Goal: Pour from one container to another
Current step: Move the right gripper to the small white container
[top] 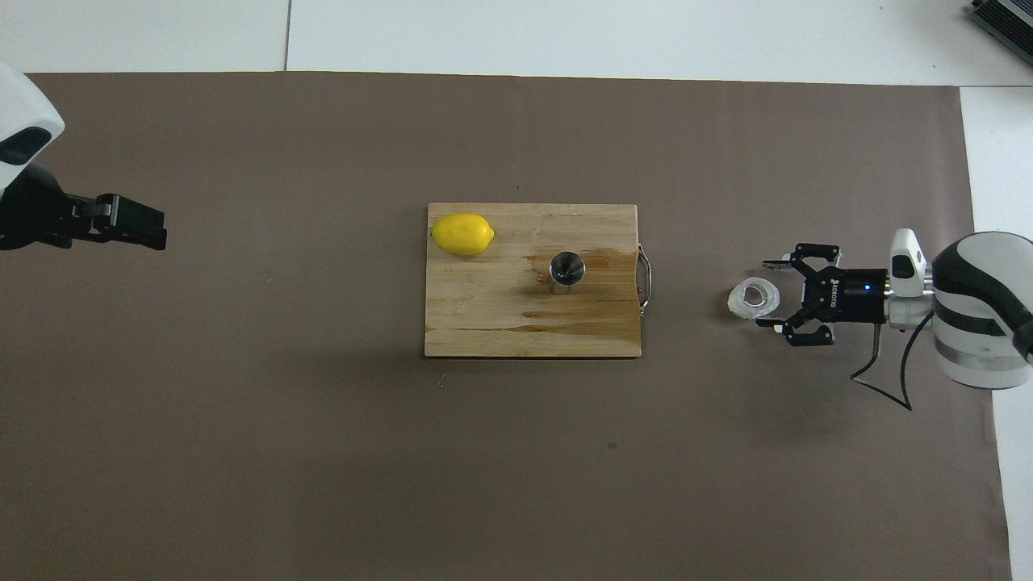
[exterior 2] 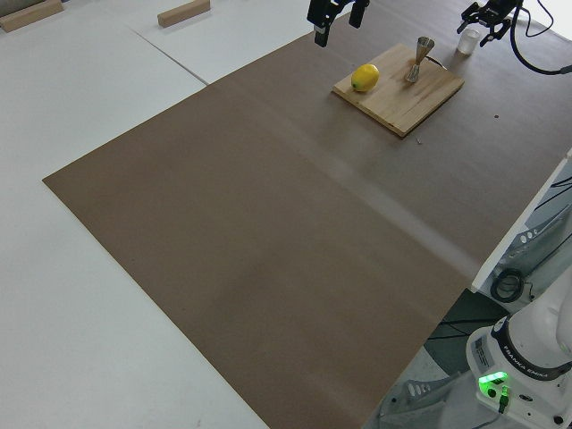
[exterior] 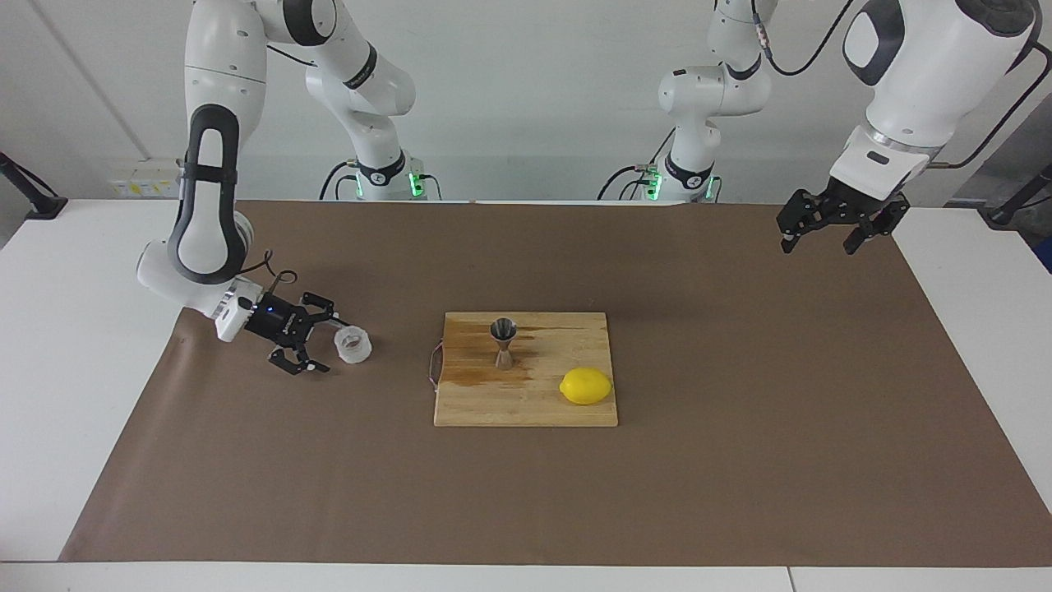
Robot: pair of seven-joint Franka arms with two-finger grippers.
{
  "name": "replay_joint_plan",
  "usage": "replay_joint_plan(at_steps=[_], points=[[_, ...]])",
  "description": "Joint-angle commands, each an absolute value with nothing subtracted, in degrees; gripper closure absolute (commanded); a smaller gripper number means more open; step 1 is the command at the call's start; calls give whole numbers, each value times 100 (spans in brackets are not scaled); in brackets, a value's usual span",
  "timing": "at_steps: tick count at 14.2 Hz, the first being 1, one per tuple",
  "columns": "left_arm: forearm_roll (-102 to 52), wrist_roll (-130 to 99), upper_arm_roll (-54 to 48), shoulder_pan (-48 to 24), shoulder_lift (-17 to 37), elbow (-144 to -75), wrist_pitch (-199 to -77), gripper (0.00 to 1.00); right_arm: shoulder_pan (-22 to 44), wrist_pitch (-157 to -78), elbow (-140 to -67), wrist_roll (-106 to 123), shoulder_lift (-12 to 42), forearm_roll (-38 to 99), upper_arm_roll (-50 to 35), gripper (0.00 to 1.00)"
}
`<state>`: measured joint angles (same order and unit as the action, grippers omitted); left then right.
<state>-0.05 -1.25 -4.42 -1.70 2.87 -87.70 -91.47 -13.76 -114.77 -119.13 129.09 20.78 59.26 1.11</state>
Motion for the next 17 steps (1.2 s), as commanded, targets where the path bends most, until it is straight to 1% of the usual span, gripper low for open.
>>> replay_joint_plan(at_steps=[1, 3, 5, 7, 11, 12, 13, 14, 15, 16, 17], points=[[-79, -105, -492, -79, 79, -9026, -9193, 0, -1275, -11496, -12058, 13218, 2057, 6126, 105, 0], [-79, -105, -492, -88, 79, -9026, -9193, 0, -1274, -11548, -12146, 13289, 2048, 6126, 105, 0], [-79, -105, -492, -88, 79, -9026, -9193, 0, -1266, -11759, -12234, 13438, 2030, 6126, 105, 0], [-79, -105, -492, -79, 79, -9026, -9193, 0, -1134, -11786, -12252, 13438, 2039, 6126, 105, 0], [-79, -105, -492, -88, 79, -9026, -9193, 0, -1099, -11786, -12226, 13447, 2039, 6126, 105, 0], [-79, -105, -492, -88, 79, -9026, -9193, 0, -1099, -11786, -12208, 13473, 2039, 6117, 105, 17], [-79, -105, -492, -79, 70, -9026, -9193, 0, -1099, -11795, -12199, 13474, 2048, 6117, 105, 45], [-79, -105, -492, -79, 79, -9026, -9193, 0, -1090, -11804, -12164, 13456, 2057, 6108, 105, 62], [-79, -105, -492, -79, 79, -9026, -9193, 0, -1072, -11786, -12103, 13421, 2065, 6108, 105, 66], [-79, -105, -492, -88, 79, -9026, -9193, 0, -1072, -11777, -12085, 13403, 2065, 6108, 105, 67], [-79, -105, -492, -88, 79, -9026, -9193, 0, -1072, -11769, -12068, 13395, 2065, 6108, 105, 71]])
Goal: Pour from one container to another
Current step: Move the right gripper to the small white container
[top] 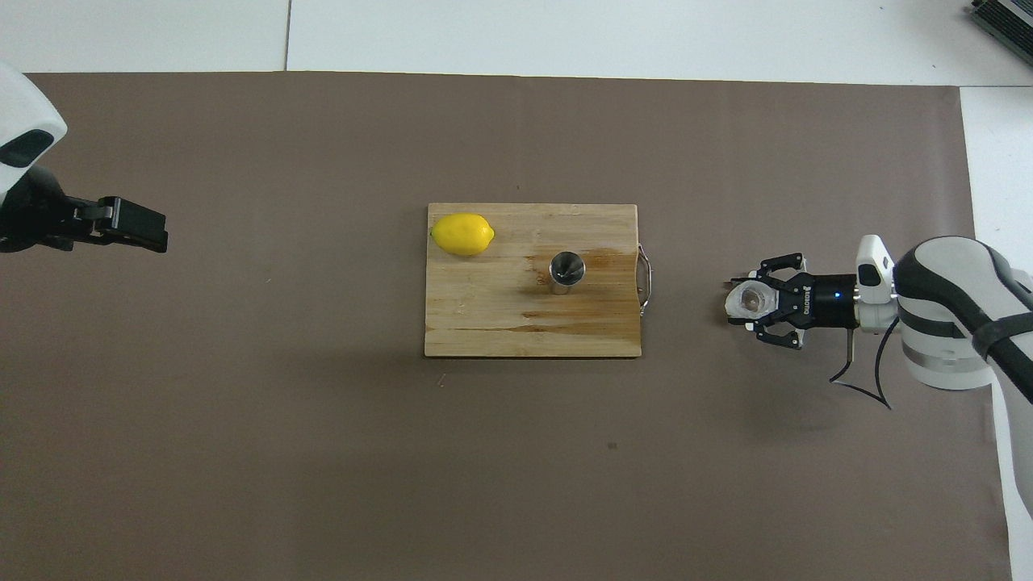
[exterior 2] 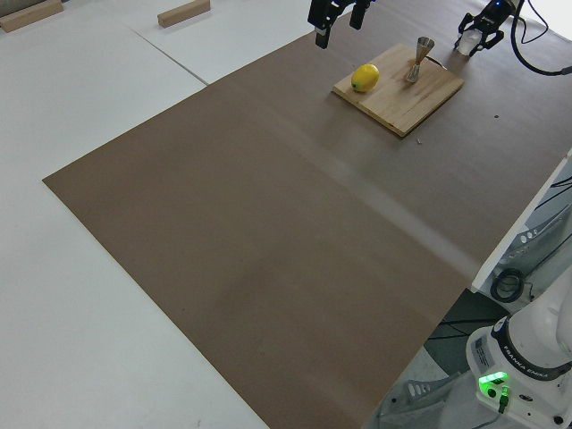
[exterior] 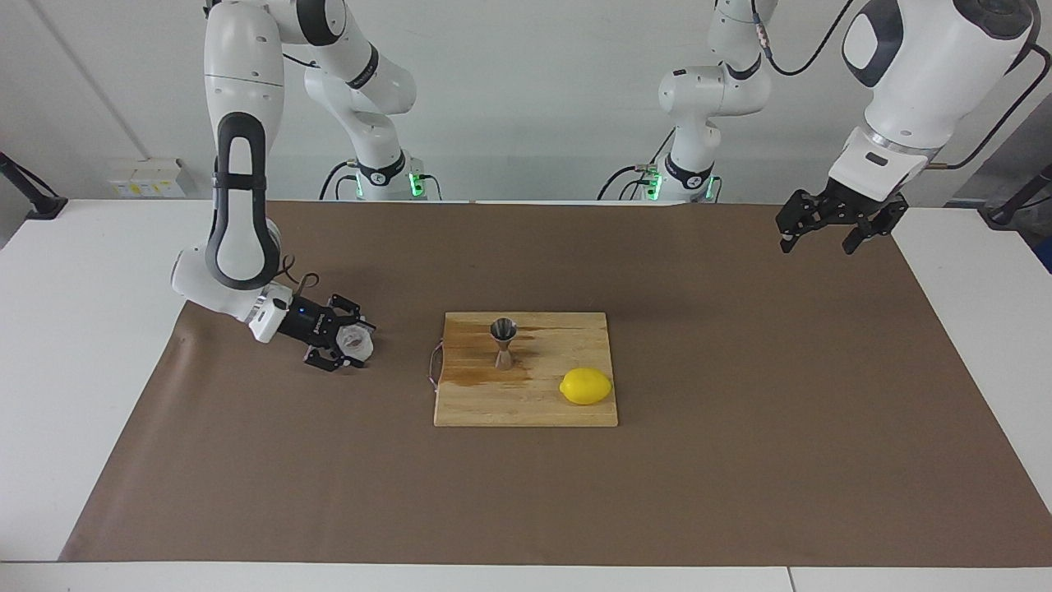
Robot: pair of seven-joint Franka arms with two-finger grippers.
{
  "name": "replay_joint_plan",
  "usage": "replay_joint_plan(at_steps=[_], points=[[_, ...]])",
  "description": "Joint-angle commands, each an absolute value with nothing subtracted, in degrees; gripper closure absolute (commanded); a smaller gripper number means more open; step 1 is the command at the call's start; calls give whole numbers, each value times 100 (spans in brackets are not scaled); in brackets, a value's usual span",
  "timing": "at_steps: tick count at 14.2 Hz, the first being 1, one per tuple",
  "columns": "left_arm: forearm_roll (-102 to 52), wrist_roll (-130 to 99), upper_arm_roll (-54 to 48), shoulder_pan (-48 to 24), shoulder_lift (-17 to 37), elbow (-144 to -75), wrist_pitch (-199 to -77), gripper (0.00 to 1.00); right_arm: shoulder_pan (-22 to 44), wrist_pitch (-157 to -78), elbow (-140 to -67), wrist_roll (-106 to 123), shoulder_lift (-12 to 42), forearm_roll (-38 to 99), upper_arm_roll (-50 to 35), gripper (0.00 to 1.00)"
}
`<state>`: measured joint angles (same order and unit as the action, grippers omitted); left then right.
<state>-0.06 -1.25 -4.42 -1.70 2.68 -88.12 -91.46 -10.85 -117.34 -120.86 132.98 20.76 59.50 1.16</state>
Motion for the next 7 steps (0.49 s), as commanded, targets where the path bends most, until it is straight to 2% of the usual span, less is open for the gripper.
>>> replay_joint_plan(at_steps=[1, 4, 7], points=[[-79, -105, -492, -88, 79, -9026, -9193, 0, -1072, -11751, -12059, 13351, 2065, 6100, 97, 73], [-79, -105, -492, -88, 79, -9026, -9193, 0, -968, -11655, -11901, 12800, 2004, 6038, 79, 74], [-79, -105, -492, -88, 70, -9026, -9193, 0, -669, -11610, -11821, 11991, 1689, 6003, 79, 74]])
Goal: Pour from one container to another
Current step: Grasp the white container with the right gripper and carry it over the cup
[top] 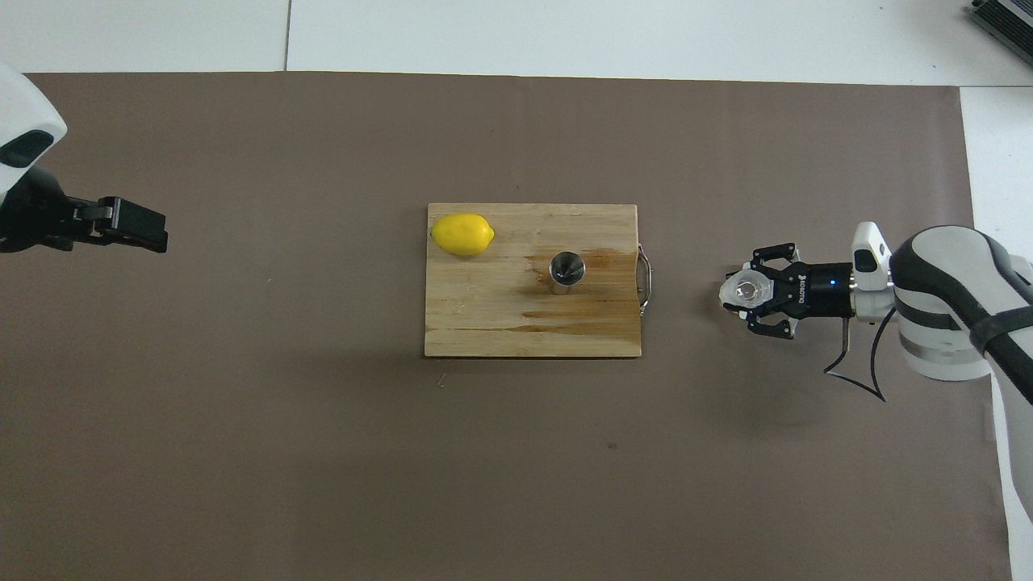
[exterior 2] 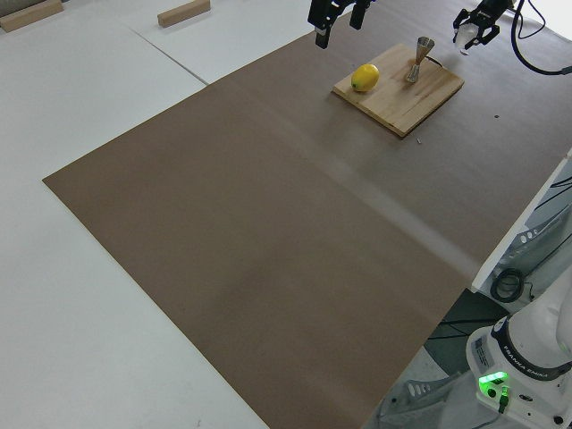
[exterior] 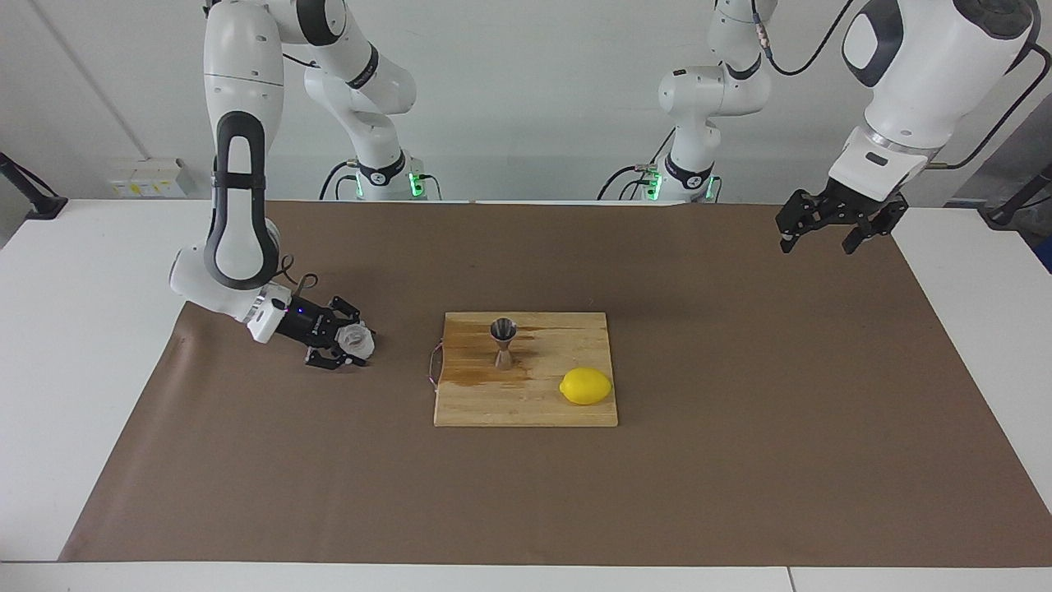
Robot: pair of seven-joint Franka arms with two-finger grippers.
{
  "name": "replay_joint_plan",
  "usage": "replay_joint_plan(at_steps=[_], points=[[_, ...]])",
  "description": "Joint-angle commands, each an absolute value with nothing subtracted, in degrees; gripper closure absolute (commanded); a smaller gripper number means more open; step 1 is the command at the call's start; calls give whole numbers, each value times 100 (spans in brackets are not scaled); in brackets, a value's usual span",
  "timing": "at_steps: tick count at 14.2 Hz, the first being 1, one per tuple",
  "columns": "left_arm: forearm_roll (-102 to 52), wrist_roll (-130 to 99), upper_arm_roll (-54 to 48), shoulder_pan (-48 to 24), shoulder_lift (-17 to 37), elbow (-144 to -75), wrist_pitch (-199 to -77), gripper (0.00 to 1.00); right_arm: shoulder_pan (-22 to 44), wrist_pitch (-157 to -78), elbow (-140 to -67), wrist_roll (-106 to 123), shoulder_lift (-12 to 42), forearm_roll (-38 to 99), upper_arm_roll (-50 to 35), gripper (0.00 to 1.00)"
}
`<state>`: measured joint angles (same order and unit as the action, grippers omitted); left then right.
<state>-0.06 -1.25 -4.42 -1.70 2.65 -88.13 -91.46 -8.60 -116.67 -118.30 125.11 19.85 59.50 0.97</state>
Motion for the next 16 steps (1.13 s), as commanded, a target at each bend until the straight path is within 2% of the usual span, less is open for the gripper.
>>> replay_joint_plan(at_steps=[1, 7, 11, 16], points=[[-79, -105, -492, -88, 79, -9026, -9193, 0, -598, -11610, -11821, 11727, 1566, 5977, 79, 74], [-79, -105, -492, -88, 79, -9026, -9193, 0, -45, -11812, -11821, 10496, 1240, 5827, 79, 74], [-79, -105, -492, -88, 70, -9026, -9193, 0, 614, -12357, -11804, 9924, 1090, 5810, 79, 74], [-79, -105, -492, -79, 70, -9026, -9193, 0, 1089, -12621, -11786, 9099, 888, 5047, 88, 74]])
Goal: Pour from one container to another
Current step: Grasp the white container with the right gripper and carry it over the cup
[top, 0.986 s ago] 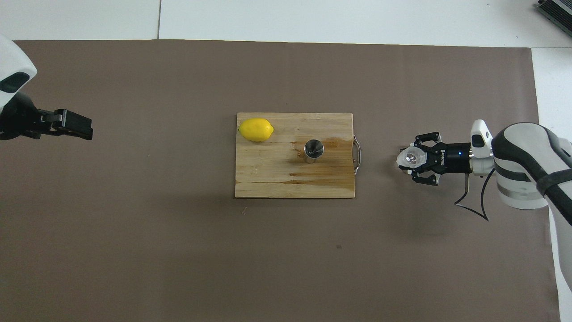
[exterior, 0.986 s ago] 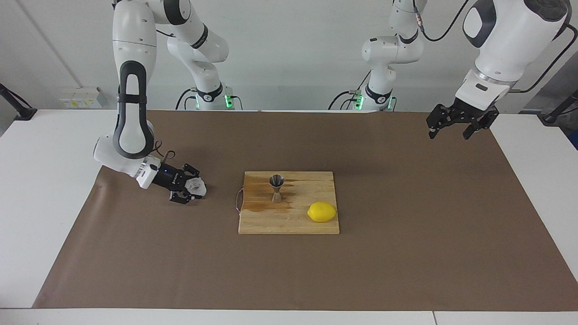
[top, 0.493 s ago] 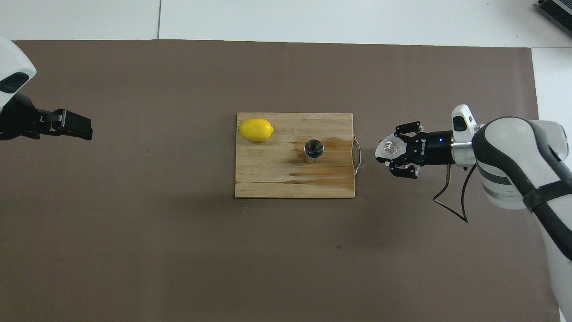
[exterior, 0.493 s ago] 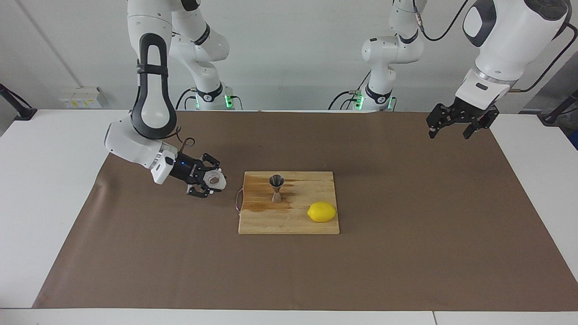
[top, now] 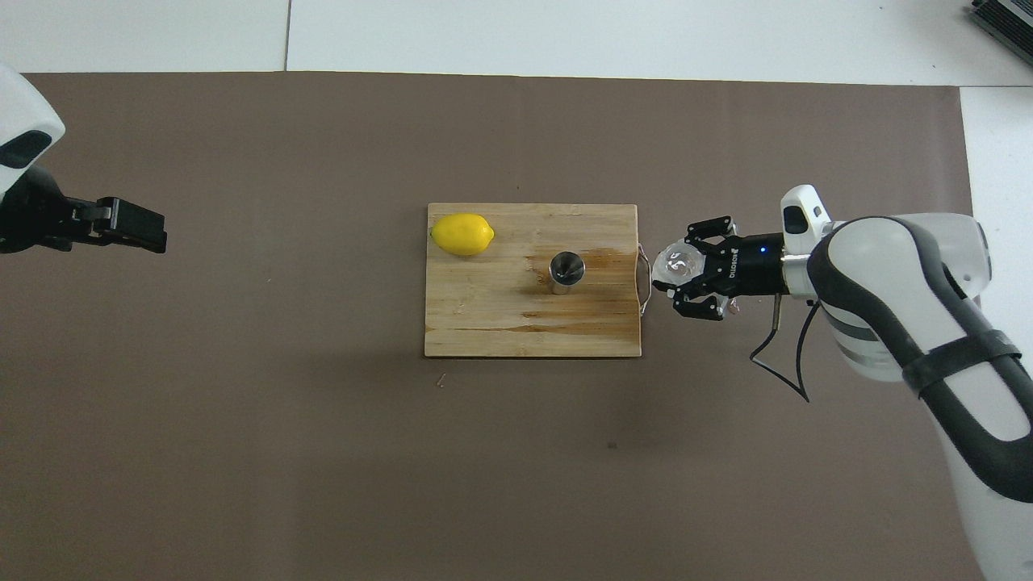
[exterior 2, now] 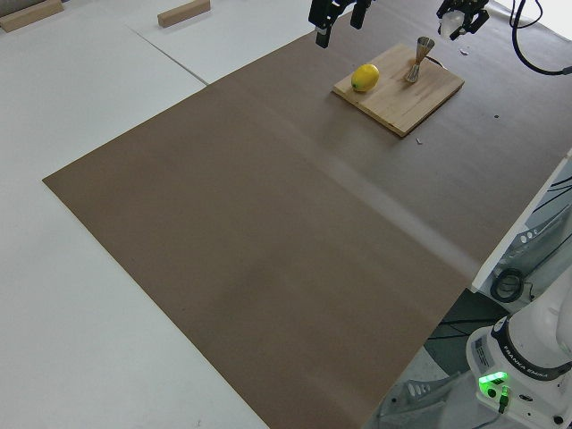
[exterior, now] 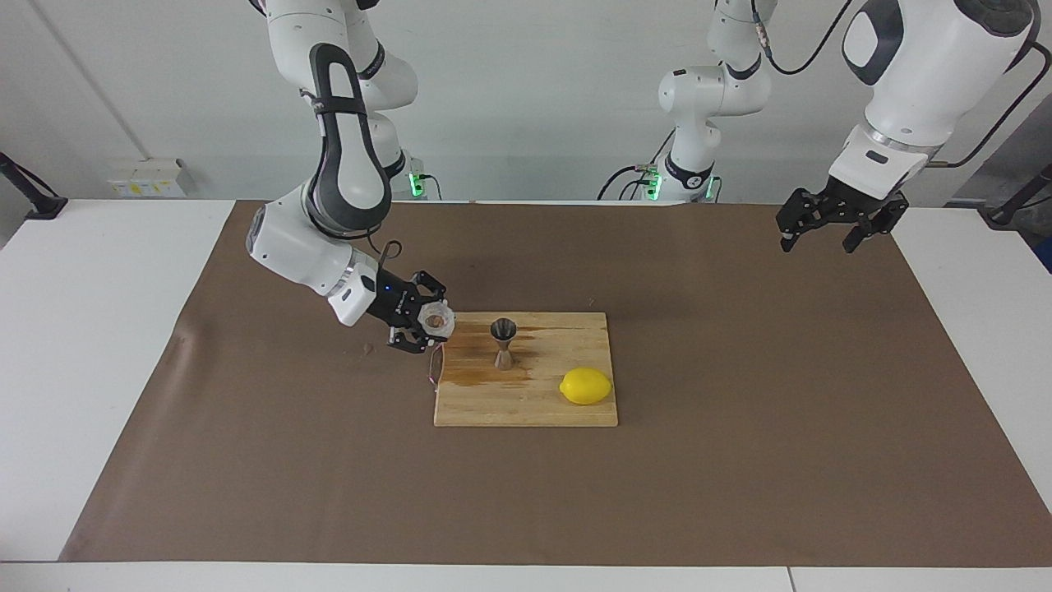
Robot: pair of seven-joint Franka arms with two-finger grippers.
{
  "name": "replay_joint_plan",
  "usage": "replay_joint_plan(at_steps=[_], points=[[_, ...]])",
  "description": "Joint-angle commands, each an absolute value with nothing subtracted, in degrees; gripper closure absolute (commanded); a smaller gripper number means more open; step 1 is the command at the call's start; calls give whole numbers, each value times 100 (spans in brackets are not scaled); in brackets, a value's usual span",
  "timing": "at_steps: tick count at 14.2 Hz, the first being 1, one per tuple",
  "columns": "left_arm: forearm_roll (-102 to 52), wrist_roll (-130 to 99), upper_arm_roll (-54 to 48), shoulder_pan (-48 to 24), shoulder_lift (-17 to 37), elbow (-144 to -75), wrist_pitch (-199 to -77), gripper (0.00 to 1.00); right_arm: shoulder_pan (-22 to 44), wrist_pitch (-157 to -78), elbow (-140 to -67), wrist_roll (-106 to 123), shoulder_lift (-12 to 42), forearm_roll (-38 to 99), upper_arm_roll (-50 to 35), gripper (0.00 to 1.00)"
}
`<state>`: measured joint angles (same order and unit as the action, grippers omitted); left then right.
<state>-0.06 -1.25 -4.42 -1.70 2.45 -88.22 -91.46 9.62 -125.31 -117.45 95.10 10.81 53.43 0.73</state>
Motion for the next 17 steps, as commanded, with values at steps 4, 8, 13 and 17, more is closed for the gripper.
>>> replay_joint_plan(at_steps=[4, 8, 13, 17], points=[[-79, -105, -492, -88, 70, -9026, -9193, 0, 1309, -12639, -11435, 8106, 940, 4246, 79, 74], [-79, -105, -492, -79, 70, -9026, -9193, 0, 1704, -13148, -11382, 7139, 975, 3754, 79, 74], [-79, -105, -492, -79, 70, -9026, -9193, 0, 1942, -13438, -11338, 6101, 1011, 2866, 70, 74], [-79, -105, -492, -88, 70, -9026, -9193, 0, 2056, -13438, -11347, 5960, 1011, 2708, 79, 75]])
